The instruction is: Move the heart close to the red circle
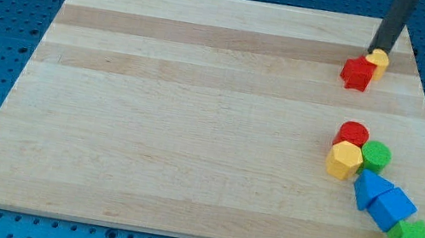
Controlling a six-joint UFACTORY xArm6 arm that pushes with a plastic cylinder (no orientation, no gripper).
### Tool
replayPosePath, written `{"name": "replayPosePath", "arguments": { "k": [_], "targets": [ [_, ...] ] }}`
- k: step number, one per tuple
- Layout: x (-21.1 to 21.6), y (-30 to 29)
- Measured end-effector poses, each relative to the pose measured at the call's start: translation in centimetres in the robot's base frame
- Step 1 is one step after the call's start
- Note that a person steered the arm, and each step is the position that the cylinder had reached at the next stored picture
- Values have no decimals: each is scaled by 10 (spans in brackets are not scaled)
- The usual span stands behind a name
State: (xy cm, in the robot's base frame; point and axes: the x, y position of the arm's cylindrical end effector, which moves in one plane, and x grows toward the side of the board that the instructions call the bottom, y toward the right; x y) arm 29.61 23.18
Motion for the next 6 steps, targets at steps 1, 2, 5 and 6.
{"name": "replayPosePath", "arguments": {
  "k": [1, 2, 5, 6],
  "targets": [
    [39, 0],
    [82, 0],
    [192, 0],
    [149, 28]
  ]
}}
